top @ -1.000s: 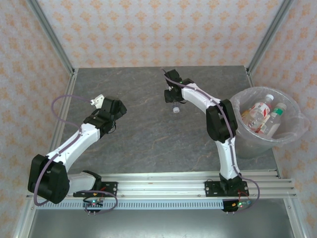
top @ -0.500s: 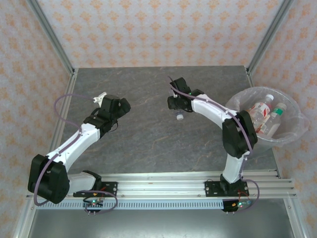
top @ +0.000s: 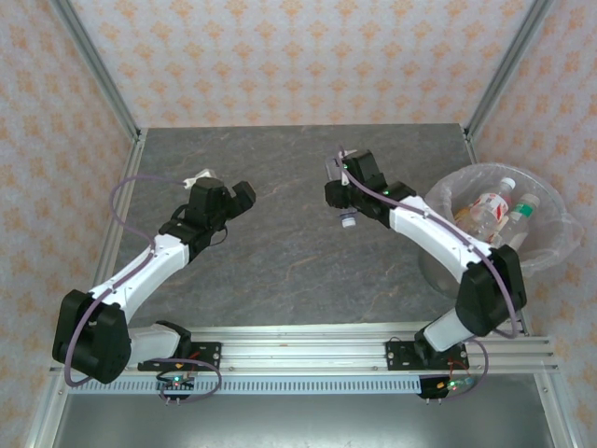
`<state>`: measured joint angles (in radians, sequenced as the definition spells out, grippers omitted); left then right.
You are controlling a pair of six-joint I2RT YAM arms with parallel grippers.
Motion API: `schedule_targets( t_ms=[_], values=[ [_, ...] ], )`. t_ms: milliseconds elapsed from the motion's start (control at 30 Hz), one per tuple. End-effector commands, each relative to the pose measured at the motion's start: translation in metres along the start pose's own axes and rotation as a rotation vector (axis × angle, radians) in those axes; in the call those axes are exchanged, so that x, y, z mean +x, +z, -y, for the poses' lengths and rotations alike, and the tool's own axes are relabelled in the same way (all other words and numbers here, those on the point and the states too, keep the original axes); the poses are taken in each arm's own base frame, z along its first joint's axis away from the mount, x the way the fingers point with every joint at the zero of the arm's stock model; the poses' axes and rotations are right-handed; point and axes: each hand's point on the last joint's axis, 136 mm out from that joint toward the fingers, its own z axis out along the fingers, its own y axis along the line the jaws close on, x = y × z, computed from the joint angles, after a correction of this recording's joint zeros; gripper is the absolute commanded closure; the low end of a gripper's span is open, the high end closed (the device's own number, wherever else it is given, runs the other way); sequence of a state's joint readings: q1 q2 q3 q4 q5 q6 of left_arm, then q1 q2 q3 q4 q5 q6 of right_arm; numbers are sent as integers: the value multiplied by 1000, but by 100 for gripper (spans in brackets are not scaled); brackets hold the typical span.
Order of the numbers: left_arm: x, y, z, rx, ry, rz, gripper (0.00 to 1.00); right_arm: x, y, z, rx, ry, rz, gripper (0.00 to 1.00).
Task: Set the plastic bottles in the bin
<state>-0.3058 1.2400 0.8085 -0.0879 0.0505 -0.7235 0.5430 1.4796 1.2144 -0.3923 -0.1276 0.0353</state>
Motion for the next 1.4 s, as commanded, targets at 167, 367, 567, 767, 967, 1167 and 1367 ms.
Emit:
schedule_targets(
  t_ms=[167, 367, 567, 767, 967, 1167, 1367],
  values=[
    [2, 6, 23, 87, 29, -8, 0, -25, -54, -3, -19, -30, 130, 63],
    [8, 3, 52, 204, 97, -29, 0, -32, -95, 11, 35, 9, 186, 64],
    [13, -4, 72, 293, 158, -50, 0, -43, -143, 46, 126, 89, 193, 63],
    [14, -1, 64, 263, 165, -41, 0, -71, -201, 81, 191, 146, 321, 63],
    [15, 1, 56, 231, 168, -36, 0, -86, -245, 119, 326, 183, 403, 63],
    [18, 3, 46, 194, 164, -32, 0, -83, -270, 153, 437, 241, 435, 64],
    [19, 4, 40, 170, 167, -27, 0, -82, -290, 173, 512, 247, 463, 65]
  ],
)
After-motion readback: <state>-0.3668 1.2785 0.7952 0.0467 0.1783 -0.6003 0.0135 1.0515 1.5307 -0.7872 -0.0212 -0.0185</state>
